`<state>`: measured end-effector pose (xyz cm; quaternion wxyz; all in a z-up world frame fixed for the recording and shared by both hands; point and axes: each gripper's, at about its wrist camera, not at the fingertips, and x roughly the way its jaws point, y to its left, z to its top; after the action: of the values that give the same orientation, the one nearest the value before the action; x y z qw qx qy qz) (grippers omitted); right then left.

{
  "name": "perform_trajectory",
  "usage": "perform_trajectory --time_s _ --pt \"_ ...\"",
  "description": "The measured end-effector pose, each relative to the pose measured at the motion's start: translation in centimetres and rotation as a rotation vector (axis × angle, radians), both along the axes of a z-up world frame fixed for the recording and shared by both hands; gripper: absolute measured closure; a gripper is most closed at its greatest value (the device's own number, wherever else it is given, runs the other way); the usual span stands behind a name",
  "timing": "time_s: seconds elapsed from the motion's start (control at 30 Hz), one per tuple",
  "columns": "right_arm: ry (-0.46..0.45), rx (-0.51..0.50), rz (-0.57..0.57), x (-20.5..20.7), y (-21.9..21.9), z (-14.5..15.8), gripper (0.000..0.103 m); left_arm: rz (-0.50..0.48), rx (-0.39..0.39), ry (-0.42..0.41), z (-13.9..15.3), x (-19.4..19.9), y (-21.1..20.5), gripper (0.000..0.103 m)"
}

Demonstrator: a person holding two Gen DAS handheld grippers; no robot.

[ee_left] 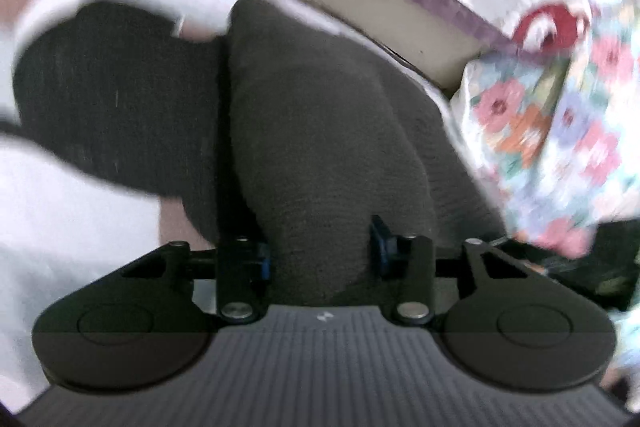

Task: Fold clothes

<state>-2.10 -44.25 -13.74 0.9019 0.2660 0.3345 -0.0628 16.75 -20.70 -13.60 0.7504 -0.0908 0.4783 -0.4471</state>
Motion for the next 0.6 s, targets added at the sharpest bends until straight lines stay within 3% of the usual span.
perform_trajectory --time_s 0.1,0.13,0.3,0.43,0.6 --pt "-0.057 -0.047 0.017 0.4 2.6 3.3 0.078 -0.035 0.082 -0.173 1.5 -1.7 -1.3 0.064" --pt "-0.063 -0.059 0.031 0.8 3.2 4.2 0.079 -0.036 0.090 -0.191 1.7 -1.9 -1.5 0.064" --pt "-0.075 -0.119 0.066 2.2 5.3 7.5 0.081 -0.006 0.050 -0.208 3.5 -0.9 -0.2 0.066" --pt "-0.110 -0.146 0.105 2.7 6.4 9.6 0.081 0.039 0.010 -0.275 6.3 0.1 1.2 0.066" --pt "-0.170 -0.162 0.161 4.3 8.1 12.7 0.082 0.147 -0.141 -0.216 9.6 4.0 8.0 0.067"
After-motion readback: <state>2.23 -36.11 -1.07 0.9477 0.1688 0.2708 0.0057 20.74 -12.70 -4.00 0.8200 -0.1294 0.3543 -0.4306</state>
